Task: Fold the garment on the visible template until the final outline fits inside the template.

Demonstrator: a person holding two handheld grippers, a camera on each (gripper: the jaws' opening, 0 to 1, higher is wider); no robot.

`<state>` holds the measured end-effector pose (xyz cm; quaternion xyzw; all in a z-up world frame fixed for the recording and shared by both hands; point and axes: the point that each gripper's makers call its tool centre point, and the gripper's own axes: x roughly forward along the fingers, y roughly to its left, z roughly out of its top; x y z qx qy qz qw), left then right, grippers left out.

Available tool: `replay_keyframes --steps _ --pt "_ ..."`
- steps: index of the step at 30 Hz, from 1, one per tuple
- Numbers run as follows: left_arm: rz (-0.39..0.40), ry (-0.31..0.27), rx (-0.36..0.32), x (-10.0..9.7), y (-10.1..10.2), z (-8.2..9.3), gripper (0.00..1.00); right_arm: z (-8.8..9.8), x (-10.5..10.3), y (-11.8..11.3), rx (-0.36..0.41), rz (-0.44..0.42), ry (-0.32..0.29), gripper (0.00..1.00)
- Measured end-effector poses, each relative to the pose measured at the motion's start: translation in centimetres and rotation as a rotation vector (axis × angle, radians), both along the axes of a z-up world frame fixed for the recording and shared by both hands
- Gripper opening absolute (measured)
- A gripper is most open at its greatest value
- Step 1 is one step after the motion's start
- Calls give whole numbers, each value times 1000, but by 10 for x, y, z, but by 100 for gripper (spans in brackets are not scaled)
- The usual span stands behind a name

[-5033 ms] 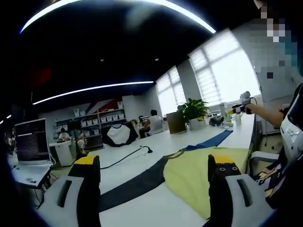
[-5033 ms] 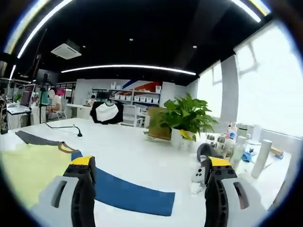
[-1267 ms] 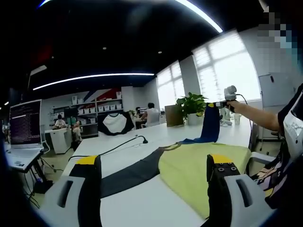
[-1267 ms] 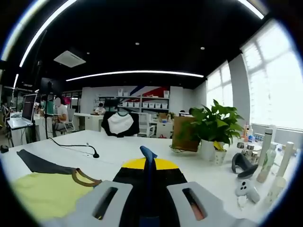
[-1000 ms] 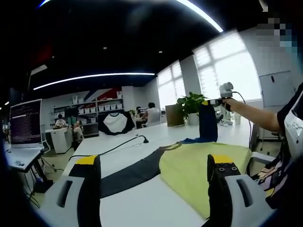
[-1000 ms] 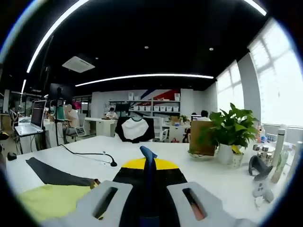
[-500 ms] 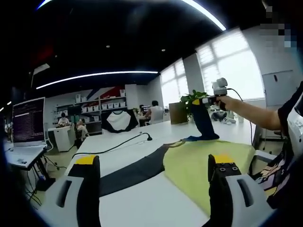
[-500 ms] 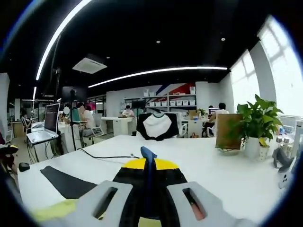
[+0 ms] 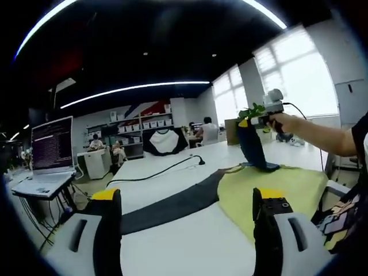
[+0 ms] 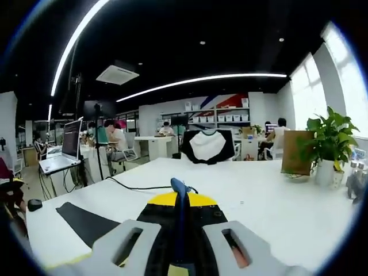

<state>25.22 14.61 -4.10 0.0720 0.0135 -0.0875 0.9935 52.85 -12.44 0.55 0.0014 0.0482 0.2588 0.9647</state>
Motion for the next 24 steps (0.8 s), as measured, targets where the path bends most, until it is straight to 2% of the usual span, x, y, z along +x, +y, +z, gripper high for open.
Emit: replay_keyframes --steps 5,8,11,13,14,18,24 --pt "85 -6 -36 1 11 -3 100 -20 0 18 -20 17 35 0" --pt "110 -7 -45 2 14 -5 100 -35 1 29 -33 27 69 1" --pt "103 -4 -80 3 17 -4 100 -48 0 39 -43 36 93 1" --pt "61 20 -140 4 12 -6 100 -56 0 47 -56 45 106 1" --pt "73 12 -159 4 15 -5 100 -59 0 50 -57 47 112 1" --pt "110 -2 -119 3 21 -4 100 -75 -3 69 -65 72 149 1" --pt "96 16 -134 5 16 -10 100 -99 -5 91 -92 93 196 1"
